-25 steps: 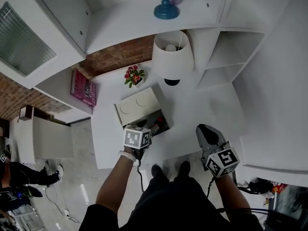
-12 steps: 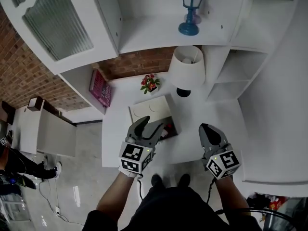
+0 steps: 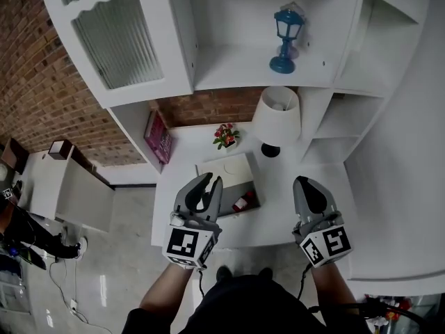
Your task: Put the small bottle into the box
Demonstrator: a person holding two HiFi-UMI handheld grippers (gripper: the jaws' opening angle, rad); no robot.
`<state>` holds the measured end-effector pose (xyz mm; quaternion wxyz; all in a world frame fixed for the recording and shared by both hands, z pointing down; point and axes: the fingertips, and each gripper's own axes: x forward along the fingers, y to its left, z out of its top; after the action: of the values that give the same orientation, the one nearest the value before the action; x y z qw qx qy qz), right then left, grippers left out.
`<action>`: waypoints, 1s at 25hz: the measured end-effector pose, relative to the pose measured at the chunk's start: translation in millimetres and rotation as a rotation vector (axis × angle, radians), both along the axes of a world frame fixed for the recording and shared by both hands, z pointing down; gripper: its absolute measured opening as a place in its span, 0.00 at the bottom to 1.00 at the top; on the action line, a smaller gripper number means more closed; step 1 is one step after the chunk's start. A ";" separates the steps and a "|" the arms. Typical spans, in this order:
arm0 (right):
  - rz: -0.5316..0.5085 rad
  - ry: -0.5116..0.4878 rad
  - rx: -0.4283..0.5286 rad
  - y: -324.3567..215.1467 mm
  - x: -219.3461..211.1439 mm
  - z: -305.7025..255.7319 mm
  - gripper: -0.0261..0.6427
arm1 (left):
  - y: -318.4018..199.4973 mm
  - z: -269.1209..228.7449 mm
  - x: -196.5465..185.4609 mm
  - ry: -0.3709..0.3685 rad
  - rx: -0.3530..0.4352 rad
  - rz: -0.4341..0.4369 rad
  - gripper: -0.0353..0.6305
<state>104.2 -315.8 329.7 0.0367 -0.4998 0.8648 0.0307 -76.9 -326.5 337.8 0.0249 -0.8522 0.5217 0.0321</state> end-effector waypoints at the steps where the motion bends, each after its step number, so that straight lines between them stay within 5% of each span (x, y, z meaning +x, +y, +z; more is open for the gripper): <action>1: -0.002 0.006 0.014 3.1 -1.9 -4.0 0.04 | 3.9 -4.0 -4.6 0.011 0.016 -0.016 0.16; 6: -0.010 0.016 0.060 11.1 -6.2 -19.6 0.04 | 20.4 -11.8 -16.3 -0.004 0.098 -0.047 0.16; 16: -0.027 0.016 0.074 15.7 -12.0 -22.8 0.04 | 26.7 -4.1 -25.2 -0.054 0.114 -0.054 0.16; 25: -0.029 0.021 0.077 17.8 -13.5 -25.6 0.04 | 23.9 -23.8 -26.0 0.018 0.091 -0.069 0.16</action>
<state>90.7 -298.0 304.1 0.0472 -0.4853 0.8704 0.0686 -103.0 -302.6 314.0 0.0600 -0.8315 0.5488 0.0627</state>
